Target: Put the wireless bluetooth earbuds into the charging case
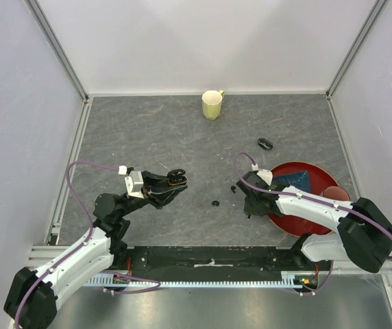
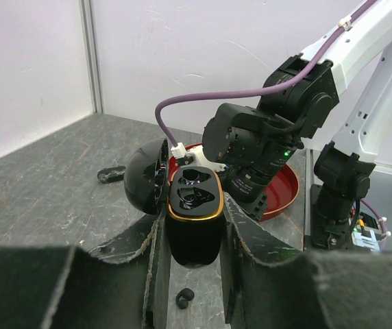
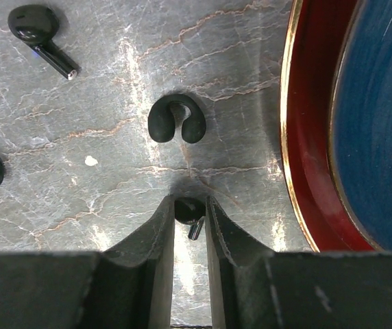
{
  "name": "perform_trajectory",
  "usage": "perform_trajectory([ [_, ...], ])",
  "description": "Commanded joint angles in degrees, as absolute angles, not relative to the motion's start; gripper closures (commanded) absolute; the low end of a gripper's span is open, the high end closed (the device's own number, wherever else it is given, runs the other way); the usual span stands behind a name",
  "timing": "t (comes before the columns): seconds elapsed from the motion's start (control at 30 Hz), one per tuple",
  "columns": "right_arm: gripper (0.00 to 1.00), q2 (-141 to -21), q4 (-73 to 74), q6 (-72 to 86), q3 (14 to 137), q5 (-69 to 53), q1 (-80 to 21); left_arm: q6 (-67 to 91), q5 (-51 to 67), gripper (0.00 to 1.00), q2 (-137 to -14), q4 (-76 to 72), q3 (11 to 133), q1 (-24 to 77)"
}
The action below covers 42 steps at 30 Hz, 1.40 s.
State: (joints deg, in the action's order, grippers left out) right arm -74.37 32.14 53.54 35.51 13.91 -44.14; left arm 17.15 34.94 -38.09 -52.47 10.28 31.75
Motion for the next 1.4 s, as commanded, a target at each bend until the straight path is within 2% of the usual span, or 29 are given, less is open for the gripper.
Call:
perform_trajectory([
  [0.0,0.80,-74.79,32.43,52.21,35.95,13.98,-44.74,18.37,34.10,0.98,-37.88,-55.20,10.19,31.99],
  [0.13,0.85,-74.97,31.55,50.28,36.30,13.27,-44.91,18.72,34.10,0.98,-37.71,-55.20,10.28,31.99],
  [0.67,0.92,-73.04,30.41,45.79,37.70,15.55,-45.88,18.90,33.66,0.98,-37.53,-54.67,10.11,31.99],
  [1.0,0.99,-60.57,25.67,42.98,37.44,19.50,-46.14,18.81,32.70,0.98,-37.79,-54.23,10.46,31.99],
  [1.37,1.00,-49.93,14.07,35.53,38.41,26.71,-48.16,19.77,31.64,0.98,-39.72,-55.72,11.16,31.99],
])
